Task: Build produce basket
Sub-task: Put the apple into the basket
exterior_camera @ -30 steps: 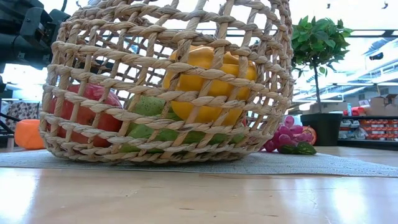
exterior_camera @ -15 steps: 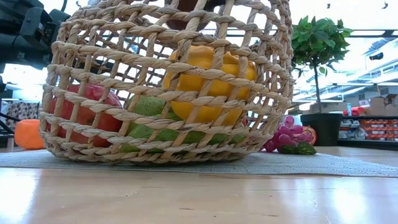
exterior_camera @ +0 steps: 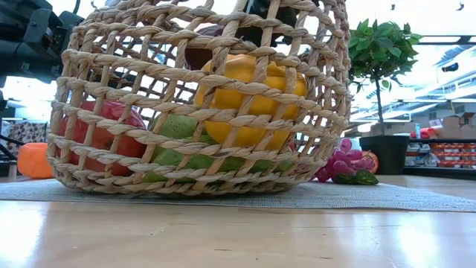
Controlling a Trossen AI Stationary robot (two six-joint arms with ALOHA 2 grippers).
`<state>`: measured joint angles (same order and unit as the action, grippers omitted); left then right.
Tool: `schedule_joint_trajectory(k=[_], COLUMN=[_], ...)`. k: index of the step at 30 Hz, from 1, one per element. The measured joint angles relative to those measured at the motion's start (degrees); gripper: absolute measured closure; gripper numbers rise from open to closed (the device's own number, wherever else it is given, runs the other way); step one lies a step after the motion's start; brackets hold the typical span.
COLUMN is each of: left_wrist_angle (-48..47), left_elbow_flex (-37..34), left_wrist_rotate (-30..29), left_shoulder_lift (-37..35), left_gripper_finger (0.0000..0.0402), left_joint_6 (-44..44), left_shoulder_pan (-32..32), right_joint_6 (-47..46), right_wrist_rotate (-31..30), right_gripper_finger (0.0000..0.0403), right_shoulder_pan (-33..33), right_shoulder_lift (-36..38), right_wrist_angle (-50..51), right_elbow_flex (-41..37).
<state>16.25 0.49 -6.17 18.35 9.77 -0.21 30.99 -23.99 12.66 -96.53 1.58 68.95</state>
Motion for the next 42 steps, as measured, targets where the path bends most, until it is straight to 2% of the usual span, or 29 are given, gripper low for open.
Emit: schedule_joint_trajectory(k=[6,10,13,17,19,24,30,36,42], left_wrist_angle=[0.02,0.0,0.0,0.02,0.0,0.0,0.01,0.02,0.02], left_elbow_flex=[-0.01,-0.01,-0.02,-0.02,0.0,-0.02,-0.02,-0.02,-0.01], left_wrist_rotate=[0.0,0.0,0.0,0.0,0.0,0.0,0.0,0.0,0.0], left_shoulder_lift=[0.02,0.02,0.0,0.01,0.02,0.02,0.01,0.02,0.02], left_gripper_finger=[0.0115,0.0115,0.0115,0.0115,0.0115,0.0115,0.0115,0.0115,0.0115], left_joint_6=[0.03,0.02,0.03,0.03,-0.01,0.01,-0.01,0.03,0.01], left_shoulder_pan=[0.02,0.02,0.0,0.01,0.0,0.0,0.01,0.02,0.0], right_joint_6=[-1.45,-0.24,3.46,7.98,8.63,3.07,-17.51,-28.16,-34.03], right_wrist_rotate=[-0.25,-3.51,-11.81,-27.36,-31.52,-29.88,-19.65,-21.02,-25.41], right_gripper_finger=[0.0011,0.0011,0.0012,0.0013,0.0013,0.0016,0.0029,0.0039,0.0039], right_shoulder_pan=[0.19,2.19,4.79,8.99,10.84,13.84,13.65,13.82,13.04], right_shoulder_lift=[0.02,0.02,0.02,0.13,0.82,5.58,15.48,24.72,33.55], right_wrist_angle=[-0.63,-0.21,-0.2,-0.27,1.01,9.56,29.04,38.37,39.56], right_elbow_flex=[0.11,2.36,5.23,9.33,10.64,10.91,10.91,10.91,7.55])
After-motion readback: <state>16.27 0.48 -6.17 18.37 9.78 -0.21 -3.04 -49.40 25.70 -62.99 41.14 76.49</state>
